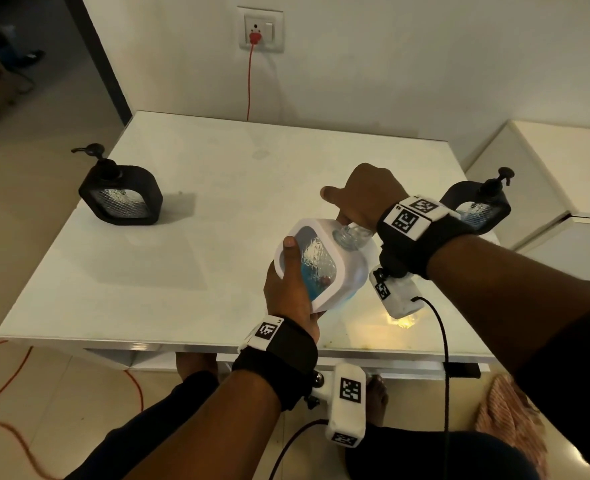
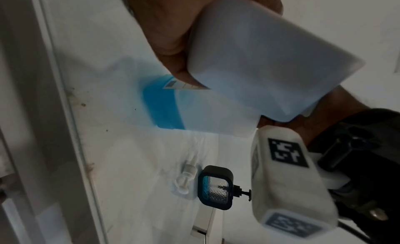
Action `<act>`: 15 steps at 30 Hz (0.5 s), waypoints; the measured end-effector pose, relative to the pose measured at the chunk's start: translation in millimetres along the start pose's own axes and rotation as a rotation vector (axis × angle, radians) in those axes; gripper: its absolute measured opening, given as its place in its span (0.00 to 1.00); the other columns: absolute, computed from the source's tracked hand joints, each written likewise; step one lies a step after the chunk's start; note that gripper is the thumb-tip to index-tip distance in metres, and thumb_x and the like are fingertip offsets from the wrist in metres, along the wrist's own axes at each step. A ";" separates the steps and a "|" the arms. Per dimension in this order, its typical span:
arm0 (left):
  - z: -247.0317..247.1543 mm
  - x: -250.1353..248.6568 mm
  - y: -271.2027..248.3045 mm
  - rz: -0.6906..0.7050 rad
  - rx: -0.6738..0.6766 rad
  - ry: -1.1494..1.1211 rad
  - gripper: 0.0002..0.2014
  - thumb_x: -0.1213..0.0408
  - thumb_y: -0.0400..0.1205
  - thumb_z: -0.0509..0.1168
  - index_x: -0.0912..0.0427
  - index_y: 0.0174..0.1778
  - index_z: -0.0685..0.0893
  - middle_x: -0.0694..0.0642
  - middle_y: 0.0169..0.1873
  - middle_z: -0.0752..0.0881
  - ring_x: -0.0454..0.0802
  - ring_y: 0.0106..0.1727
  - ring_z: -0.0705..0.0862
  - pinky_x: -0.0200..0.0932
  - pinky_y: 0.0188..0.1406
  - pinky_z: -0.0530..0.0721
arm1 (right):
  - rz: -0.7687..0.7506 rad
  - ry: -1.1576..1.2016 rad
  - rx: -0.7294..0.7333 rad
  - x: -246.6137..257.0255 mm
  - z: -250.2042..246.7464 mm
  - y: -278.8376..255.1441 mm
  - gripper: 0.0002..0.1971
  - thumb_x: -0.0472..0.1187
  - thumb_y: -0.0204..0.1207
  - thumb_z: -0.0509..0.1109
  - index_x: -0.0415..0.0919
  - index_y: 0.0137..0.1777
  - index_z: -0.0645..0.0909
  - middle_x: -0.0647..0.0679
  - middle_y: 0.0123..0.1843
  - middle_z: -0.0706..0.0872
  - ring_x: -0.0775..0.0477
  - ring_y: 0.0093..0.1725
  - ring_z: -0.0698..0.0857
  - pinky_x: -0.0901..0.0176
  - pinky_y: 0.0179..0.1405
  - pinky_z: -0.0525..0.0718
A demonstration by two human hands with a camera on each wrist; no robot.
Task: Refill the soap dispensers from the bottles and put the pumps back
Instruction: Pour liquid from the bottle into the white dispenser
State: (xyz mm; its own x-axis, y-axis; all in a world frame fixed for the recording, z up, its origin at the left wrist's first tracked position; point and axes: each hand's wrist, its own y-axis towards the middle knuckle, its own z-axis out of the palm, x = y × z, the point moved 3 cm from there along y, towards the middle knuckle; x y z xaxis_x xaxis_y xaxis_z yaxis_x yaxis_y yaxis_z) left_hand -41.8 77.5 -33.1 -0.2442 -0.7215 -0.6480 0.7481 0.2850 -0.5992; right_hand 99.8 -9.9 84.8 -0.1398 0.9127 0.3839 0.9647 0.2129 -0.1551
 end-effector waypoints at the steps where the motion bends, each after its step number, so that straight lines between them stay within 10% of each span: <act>1: -0.6 0.6 0.2 0.000 -0.006 0.004 0.26 0.34 0.83 0.67 0.41 0.73 0.84 0.55 0.63 0.92 0.62 0.61 0.91 0.63 0.48 0.95 | -0.001 0.006 0.005 1.1 -0.1 -1.1 0.23 0.59 0.80 0.66 0.39 0.38 0.87 0.50 0.31 0.90 0.45 0.43 0.88 0.54 0.46 0.82; 7: 1.6 -0.9 -0.8 -0.003 0.003 0.021 0.25 0.33 0.84 0.66 0.39 0.73 0.83 0.55 0.64 0.91 0.62 0.63 0.90 0.66 0.52 0.94 | 0.069 0.145 0.137 5.2 -15.5 -13.1 0.34 0.64 0.85 0.57 0.35 0.41 0.90 0.54 0.17 0.83 0.47 0.31 0.84 0.51 0.48 0.86; 10: 2.3 -2.8 -1.1 -0.005 0.001 0.022 0.25 0.33 0.84 0.65 0.39 0.74 0.82 0.54 0.65 0.90 0.61 0.64 0.89 0.66 0.55 0.93 | 0.077 0.159 0.164 11.6 -21.6 -17.0 0.37 0.67 0.85 0.56 0.35 0.41 0.91 0.51 0.28 0.89 0.47 0.36 0.85 0.45 0.56 0.87; 15: 0.9 -1.3 -1.0 -0.002 0.011 0.030 0.25 0.33 0.83 0.66 0.41 0.72 0.84 0.55 0.63 0.91 0.61 0.61 0.91 0.67 0.53 0.94 | 0.110 0.227 0.228 11.4 -23.9 -26.4 0.40 0.70 0.84 0.54 0.33 0.44 0.92 0.46 0.42 0.90 0.47 0.41 0.85 0.55 0.40 0.79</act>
State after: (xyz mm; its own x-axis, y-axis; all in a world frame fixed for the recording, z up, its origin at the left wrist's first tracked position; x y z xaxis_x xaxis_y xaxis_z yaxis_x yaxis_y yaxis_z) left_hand -41.7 77.6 -31.3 -0.2636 -0.7028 -0.6608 0.7543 0.2768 -0.5954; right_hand 78.1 -13.5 115.1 0.0404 0.8389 0.5428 0.8928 0.2136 -0.3966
